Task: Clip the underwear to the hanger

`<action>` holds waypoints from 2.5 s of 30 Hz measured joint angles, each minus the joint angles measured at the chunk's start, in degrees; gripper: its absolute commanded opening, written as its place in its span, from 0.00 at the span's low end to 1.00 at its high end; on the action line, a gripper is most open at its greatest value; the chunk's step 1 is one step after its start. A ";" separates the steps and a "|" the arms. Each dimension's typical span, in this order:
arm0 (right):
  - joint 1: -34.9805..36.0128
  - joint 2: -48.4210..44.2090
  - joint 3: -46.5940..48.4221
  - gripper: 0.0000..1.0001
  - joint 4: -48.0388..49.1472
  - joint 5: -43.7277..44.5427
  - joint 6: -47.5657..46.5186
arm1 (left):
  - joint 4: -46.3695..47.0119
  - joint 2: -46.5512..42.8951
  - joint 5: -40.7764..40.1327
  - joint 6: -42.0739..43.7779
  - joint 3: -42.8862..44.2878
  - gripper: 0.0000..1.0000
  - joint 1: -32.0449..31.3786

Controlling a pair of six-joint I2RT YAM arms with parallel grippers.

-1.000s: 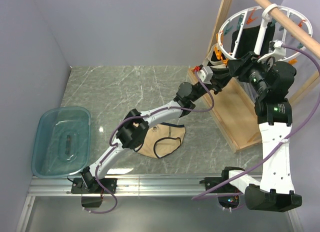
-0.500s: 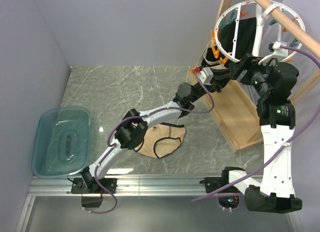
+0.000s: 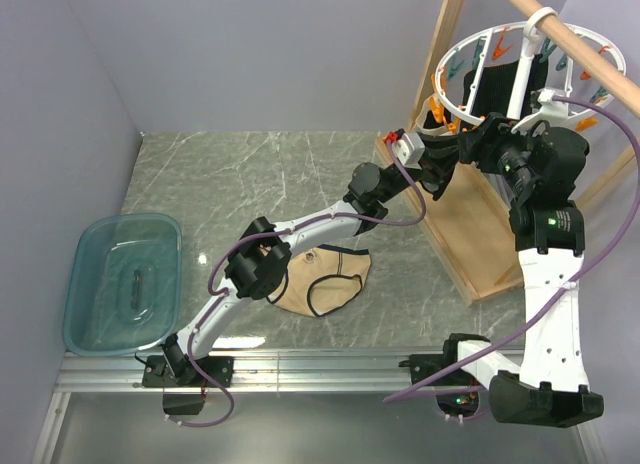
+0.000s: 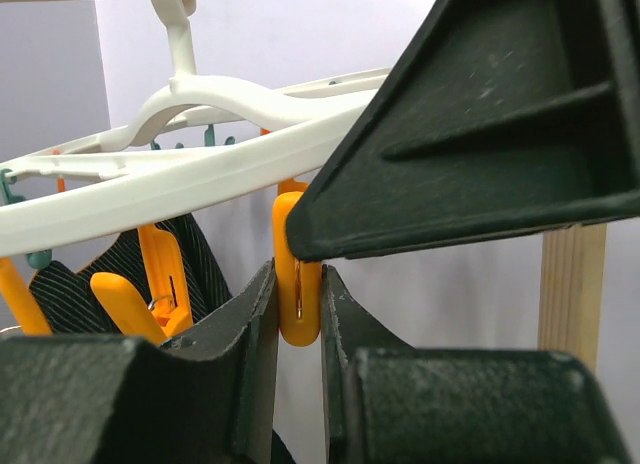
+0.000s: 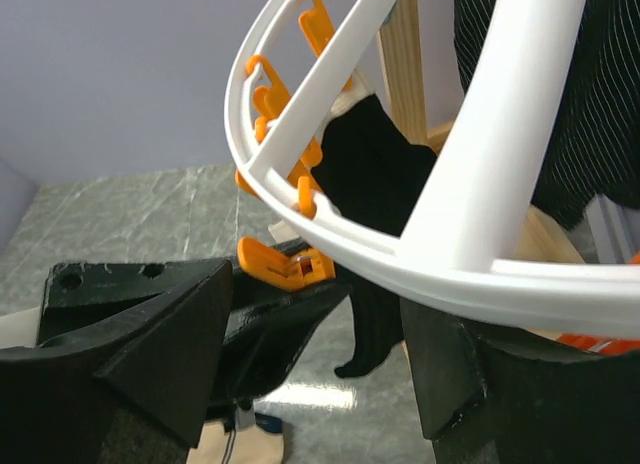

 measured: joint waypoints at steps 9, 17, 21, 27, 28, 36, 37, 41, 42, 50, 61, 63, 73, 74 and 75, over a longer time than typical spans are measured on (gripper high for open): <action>0.00 -0.90 -5.79 0.68 8.07 -0.48 1.70 | -0.15 -0.02 0.26 0.04 -0.28 0.00 0.00; -0.04 -2.27 -10.12 0.63 15.10 -2.62 1.75 | -0.20 -0.11 0.48 0.04 -0.37 0.00 0.02; -0.04 -2.25 -10.32 0.60 15.78 -2.95 1.88 | -0.20 -0.13 0.46 0.04 -0.39 0.00 0.11; 0.04 -2.16 -10.34 0.35 17.49 -4.13 2.45 | -0.22 -0.44 0.48 0.04 -0.61 0.01 0.17; 0.07 -2.10 -10.34 0.29 17.81 -4.15 2.32 | -0.15 -0.48 0.46 0.07 -0.61 0.04 0.17; -0.07 -1.53 -10.32 0.00 20.68 -3.74 2.49 | -0.26 -1.64 1.29 0.81 -2.29 0.47 0.59; -0.07 -1.53 -10.32 0.00 20.92 -3.82 2.54 | -0.37 -1.81 1.57 0.90 -2.86 0.54 0.46; -0.07 -1.53 -10.32 0.00 21.77 -4.15 2.60 | -1.09 -2.19 2.25 1.18 -5.09 0.66 -0.09; -0.07 -1.53 -10.32 0.00 21.88 -4.17 2.60 | -1.36 -2.47 2.34 1.14 -6.08 0.67 -0.24; -0.04 -1.49 -10.29 0.00 22.10 -4.31 2.56 | -7.23 -13.88 6.47 -0.07 -23.89 0.80 1.36; -0.04 -1.31 -10.29 0.00 22.27 -4.31 2.62 | -48.85 -49.48 3.30 -5.16 -49.72 0.79 10.91; -0.04 -1.27 -10.29 0.00 22.27 -4.31 2.69 | -55.56 -53.62 0.68 -6.60 -52.02 0.78 11.61; -0.04 -1.29 -10.34 0.00 22.64 -4.35 2.82 | -82.77 -55.08 -13.62 -11.82 -61.00 0.72 21.92; -0.04 -1.29 -10.34 0.00 22.64 -4.35 2.82 | -83.78 -54.25 -14.56 -11.82 -61.00 0.71 22.21; -0.04 -1.29 -10.34 0.00 22.64 -4.35 2.82 | -84.41 -53.35 -15.56 -11.78 -60.98 0.69 22.45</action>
